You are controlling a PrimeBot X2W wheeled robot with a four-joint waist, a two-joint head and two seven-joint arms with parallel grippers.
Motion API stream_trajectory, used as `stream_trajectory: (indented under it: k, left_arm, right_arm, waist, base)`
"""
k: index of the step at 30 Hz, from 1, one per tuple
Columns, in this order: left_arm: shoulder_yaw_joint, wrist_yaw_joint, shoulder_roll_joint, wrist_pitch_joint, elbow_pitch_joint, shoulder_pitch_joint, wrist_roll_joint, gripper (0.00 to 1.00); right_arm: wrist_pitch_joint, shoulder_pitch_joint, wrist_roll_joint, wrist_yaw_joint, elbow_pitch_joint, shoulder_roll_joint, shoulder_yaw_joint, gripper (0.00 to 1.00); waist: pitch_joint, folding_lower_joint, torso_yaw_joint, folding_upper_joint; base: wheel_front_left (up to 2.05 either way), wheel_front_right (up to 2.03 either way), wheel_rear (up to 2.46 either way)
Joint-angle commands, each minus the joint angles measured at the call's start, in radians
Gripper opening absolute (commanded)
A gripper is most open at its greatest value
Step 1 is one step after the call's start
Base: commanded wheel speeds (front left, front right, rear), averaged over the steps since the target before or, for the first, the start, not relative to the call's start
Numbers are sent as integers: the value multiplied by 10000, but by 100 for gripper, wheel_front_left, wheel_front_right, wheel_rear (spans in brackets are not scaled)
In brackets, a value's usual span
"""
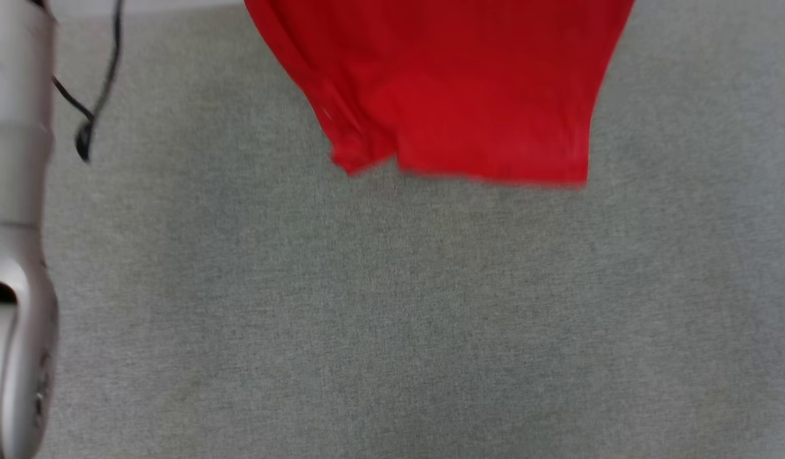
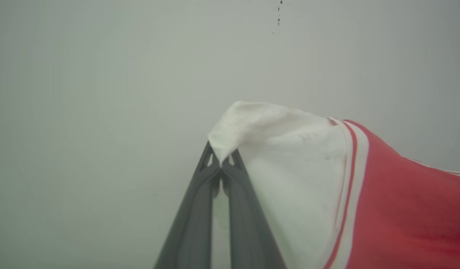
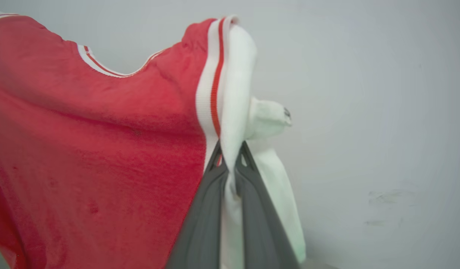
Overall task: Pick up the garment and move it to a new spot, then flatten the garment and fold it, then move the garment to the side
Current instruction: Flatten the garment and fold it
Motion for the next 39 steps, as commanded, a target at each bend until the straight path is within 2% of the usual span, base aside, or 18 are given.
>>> stream_trajectory:
  k: [1,11,19,26,31,33,34,39]
  left_arm:
    - [-6,39,54,-232,137,-555,125,0]
    - [-102,-86,330,-1175,531,-3248,509,0]
    - [-253,-257,217,-1452,1170,-3864,497,0]
    - [-308,-541,-5,-1582,2016,-3501,267,0]
    - [-285,-856,-124,-1694,2605,-3066,59,0]
    - [-253,-1018,-210,-1799,2885,-2765,-80,0]
    - [-220,-1254,-284,-1986,3261,-1990,-254,0]
    - [-56,-1599,-345,-2338,3474,-174,-592,0]
  right_arm:
    - [-351,-521,-97,-14,181,63,-2,0]
    - [-2048,-3056,-22,-14,560,-25,245,0]
    - [-2425,-3473,486,-14,909,75,846,0]
    - [-2468,-3044,1063,-14,1268,203,1559,0]
    - [-2405,-2433,1583,-14,1548,269,1873,0]
    - [-2390,-2079,1794,-12,1681,253,2063,0]
    - [-2445,-1249,2069,-12,1848,260,2353,0]
    - [-2757,519,2641,-12,1638,183,2812,0]
  waist:
    - [643,-1,26,-1]
    - [1880,-1,-37,-1]
    - [2594,-1,-47,-1]
    - [3111,-1,-23,-1]
    - [3073,-1,-29,-1]
    - [2906,-1,-5,-1]
    - [2500,-1,7,-1]
    - [1442,-1,46,-1]
  base:
    - [0,0,0]
    - [0,0,0]
    - [0,0,0]
    - [0,0,0]
    - [0,0,0]
    - [0,0,0]
    - [0,0,0]
    - [0,0,0]
